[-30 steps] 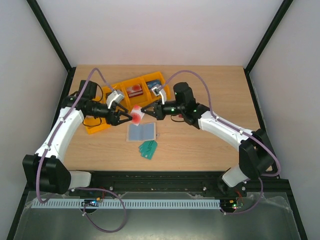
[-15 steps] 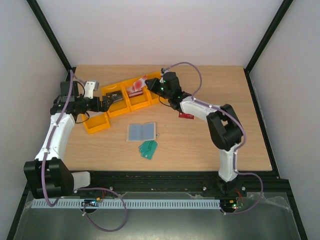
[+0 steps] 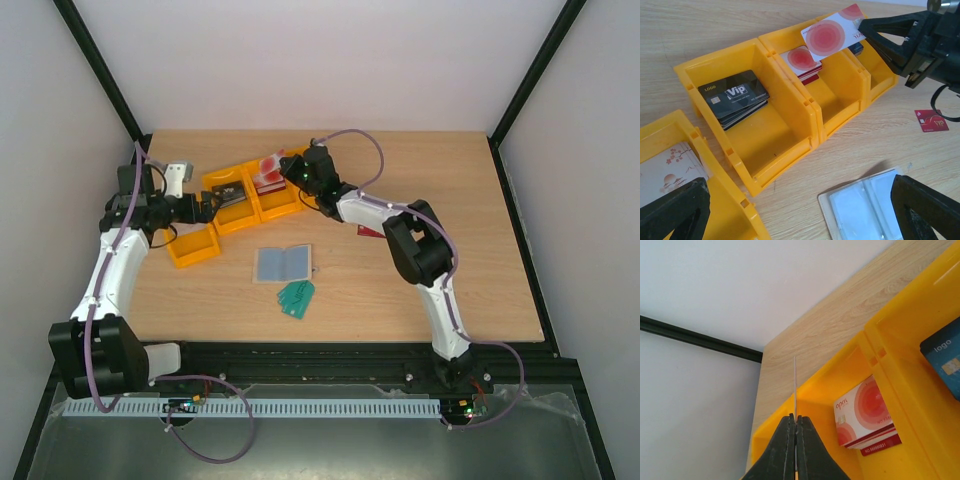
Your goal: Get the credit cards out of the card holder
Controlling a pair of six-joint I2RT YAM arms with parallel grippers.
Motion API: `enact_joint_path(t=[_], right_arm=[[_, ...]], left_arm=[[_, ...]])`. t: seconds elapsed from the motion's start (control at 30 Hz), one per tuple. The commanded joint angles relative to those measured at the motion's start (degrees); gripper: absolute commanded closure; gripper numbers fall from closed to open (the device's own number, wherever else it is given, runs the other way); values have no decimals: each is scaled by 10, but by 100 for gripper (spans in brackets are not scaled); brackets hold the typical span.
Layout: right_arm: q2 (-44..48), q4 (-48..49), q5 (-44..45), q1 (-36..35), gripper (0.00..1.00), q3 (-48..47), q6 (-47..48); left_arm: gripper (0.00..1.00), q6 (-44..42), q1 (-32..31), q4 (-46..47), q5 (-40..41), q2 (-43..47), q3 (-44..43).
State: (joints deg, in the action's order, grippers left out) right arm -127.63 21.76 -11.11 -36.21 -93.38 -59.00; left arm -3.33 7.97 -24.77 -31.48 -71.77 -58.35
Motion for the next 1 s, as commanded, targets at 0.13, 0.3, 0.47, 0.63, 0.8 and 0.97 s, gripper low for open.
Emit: enact_joint_path(t=[0.13, 0.3, 0.47, 0.63, 0.8, 0.97], right_arm=[[-45, -15, 27, -9, 98, -67, -7], [-77, -40, 22, -16, 98, -108, -3], [-110, -59, 12, -18, 98, -142, -13], [-115, -65, 16, -19, 98, -147, -5], [-120, -78, 22, -19, 98, -146, 2], [-131, -85, 25, -19, 98, -161, 3]], left_arm=[[1, 5, 10, 9, -17, 1, 12], [1, 4, 11, 11, -21, -1, 14], [1, 3, 11, 11, -23, -2, 15], [1, 2, 13, 11, -28, -2, 18], [1, 0, 15, 12, -30, -4, 19], [1, -1, 17, 12, -31, -5, 20]])
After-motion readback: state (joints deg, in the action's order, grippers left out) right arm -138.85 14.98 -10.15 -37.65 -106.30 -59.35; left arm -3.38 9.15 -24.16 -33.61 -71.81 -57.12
